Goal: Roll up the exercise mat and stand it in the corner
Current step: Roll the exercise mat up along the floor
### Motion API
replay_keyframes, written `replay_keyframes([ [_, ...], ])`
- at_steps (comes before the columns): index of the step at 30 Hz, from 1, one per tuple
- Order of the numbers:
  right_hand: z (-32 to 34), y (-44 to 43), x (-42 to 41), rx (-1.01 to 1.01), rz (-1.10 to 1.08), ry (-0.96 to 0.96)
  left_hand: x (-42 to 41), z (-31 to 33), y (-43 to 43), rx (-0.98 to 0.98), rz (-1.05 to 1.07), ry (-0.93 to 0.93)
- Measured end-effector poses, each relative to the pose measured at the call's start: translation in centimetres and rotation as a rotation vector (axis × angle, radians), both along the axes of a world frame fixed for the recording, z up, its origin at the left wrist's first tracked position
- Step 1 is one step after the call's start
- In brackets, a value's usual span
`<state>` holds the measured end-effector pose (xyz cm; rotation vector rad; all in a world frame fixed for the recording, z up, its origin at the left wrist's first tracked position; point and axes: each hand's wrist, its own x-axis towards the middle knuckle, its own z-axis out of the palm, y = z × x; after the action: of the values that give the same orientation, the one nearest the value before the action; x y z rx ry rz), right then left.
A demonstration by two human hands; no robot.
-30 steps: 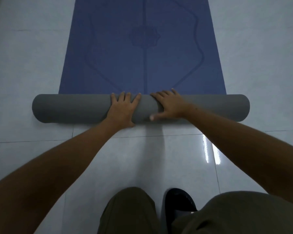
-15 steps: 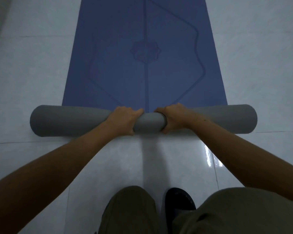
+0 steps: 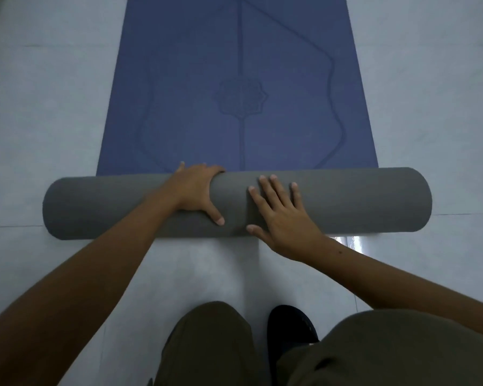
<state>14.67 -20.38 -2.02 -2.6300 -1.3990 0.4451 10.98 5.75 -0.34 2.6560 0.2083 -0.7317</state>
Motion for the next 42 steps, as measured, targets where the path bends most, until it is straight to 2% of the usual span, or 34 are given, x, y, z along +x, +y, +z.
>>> replay_keyframes([
  [3, -0.8, 0.9, 1.9, -0.001, -0.021, -0.026, 0.2, 0.2, 0.9, -0.051, 0.075, -0.042],
  [7, 0.3, 3.5, 5.2, -0.108, 0.001, -0.029, 1.9, 1.4, 1.6, -0.103, 0.003, 0.089],
  [12, 0.8, 4.2, 9.4, -0.359, -0.062, 0.292, 2.4, 1.1, 0.3, -0.089, -0.152, 0.203],
  [17, 2.6, 5.0, 9.9, -0.330, -0.076, 0.403, 3.2, 1.6, 0.6, -0.097, -0.166, 0.165],
  [23, 2.8, 3.7, 8.6, -0.242, -0.110, 0.257, 4.1, 2.3, 0.3, -0.070, -0.229, 0.160],
  [28, 0.5, 1.2, 2.9, 0.075, -0.188, -0.079, 5.4, 1.9, 1.4, -0.146, -0.167, 0.160],
  [32, -1.2, -0.4, 1.1, -0.136, -0.019, -0.112, 6.3, 1.6, 2.2, -0.205, -0.116, 0.217],
  [35, -1.5, 1.3, 4.7, -0.205, -0.005, -0.052, 6.3, 1.4, 2.7, -0.265, 0.007, 0.093],
  [37, -0.7, 3.0, 7.9, -0.217, -0.014, -0.004, 5.7, 1.2, 2.7, -0.211, 0.031, -0.037],
  [39, 0.6, 4.7, 10.9, -0.239, -0.015, 0.047, 4.5, 0.7, 2.6, 0.010, -0.121, -0.128],
  [42, 2.2, 6.4, 13.6, -0.300, -0.007, 0.111, 2.8, -0.7, 3.0, 0.292, -0.337, -0.143],
])
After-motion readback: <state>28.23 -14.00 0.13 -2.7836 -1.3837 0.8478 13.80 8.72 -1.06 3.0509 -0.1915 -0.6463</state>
